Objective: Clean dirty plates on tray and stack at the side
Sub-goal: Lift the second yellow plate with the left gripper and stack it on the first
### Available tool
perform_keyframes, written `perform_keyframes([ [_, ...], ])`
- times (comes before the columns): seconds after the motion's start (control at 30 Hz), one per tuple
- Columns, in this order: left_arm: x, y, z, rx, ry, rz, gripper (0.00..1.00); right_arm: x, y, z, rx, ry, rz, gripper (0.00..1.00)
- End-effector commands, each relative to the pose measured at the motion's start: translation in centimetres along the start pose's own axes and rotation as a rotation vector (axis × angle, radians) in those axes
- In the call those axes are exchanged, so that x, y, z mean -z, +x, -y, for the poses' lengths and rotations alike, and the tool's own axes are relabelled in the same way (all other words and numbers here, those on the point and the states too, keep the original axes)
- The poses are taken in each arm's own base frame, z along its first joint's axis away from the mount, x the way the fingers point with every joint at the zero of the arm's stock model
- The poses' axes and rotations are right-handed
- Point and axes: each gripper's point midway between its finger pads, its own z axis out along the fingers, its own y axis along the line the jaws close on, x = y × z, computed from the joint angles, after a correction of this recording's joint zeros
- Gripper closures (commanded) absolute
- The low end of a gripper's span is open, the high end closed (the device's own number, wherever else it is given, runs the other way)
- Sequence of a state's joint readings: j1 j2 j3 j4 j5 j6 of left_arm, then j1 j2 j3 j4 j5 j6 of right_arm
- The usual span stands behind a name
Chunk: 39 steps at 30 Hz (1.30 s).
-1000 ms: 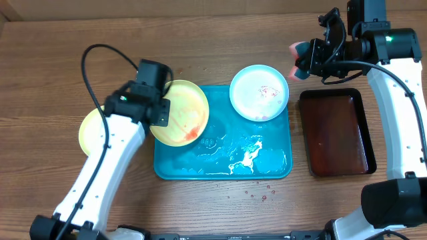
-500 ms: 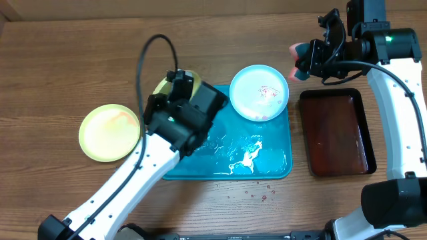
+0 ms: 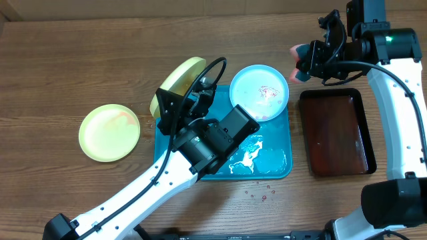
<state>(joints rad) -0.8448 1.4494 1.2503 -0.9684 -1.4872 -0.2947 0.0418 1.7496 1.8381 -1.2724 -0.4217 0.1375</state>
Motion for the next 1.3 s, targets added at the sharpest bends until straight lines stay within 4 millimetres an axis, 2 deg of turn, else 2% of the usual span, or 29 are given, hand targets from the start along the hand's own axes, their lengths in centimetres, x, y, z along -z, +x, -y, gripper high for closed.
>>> perform_keyframes([
  [0.0,0.0,0.7,1.5,0.071,0.125,-0.047,0.96,0.5,-0.4,-0.4,0.019,-0.003,0.02,0.96],
  [0.1,0.3,3.0,5.9,0.068,0.395,-0.186,0.96,0.5,-0.3,-0.4,0.019,-0.003,0.019,0.96],
  [0.13,0.4,3.7,6.7,0.085,0.455,-0.234,0.96,0.5,-0.3,-0.4,0.019,-0.003,0.019,0.96],
  [0.2,0.1,5.4,8.2,0.142,0.566,-0.354,0.96,0.5,-0.4,-0.4,0.019,-0.003,0.02,0.96],
  [0.3,-1.2,7.5,9.0,0.216,0.662,-0.509,0.96,0.5,-0.4,-0.4,0.019,-0.003,0.02,0.96],
  [0.43,-4.2,10.4,8.3,0.358,0.71,-0.704,0.96,0.5,-0.4,-0.4,0.019,-0.003,0.02,0.96],
  [0.6,-8.7,15.2,5.7,0.594,0.724,-0.924,0.96,0.5,-0.4,-0.4,0.02,-0.003,0.02,0.96],
  [0.63,-9.6,16.4,4.9,0.637,0.703,-0.959,0.96,0.5,-0.4,-0.4,0.019,-0.003,0.02,0.96],
  [0.67,-11.0,18.8,3.7,0.706,0.656,-1.015,0.96,0.5,-0.4,-0.4,0.019,-0.003,0.02,0.96],
  [0.8,-13.2,24.2,1.9,0.836,0.537,-1.109,0.96,0.5,-0.4,-0.4,0.019,-0.003,0.02,0.96],
  [0.9,-14.2,27.5,1.9,0.921,0.471,-1.142,0.96,0.5,-0.4,-0.4,0.02,-0.003,0.02,0.96],
  [1.03,-14.2,29.8,3.1,0.99,0.47,-1.167,0.95,0.5,-0.3,-0.4,0.019,-0.003,0.019,0.96],
  [1.17,-14.2,30.9,3.7,1.001,0.449,-1.163,0.96,0.5,-0.2,-0.3,0.017,-0.002,0.015,0.96],
  [1.27,-14.2,31.8,3.3,1.001,0.382,-1.18,0.96,0.5,-0.1,-0.3,0.014,-0.001,0.008,0.96],
])
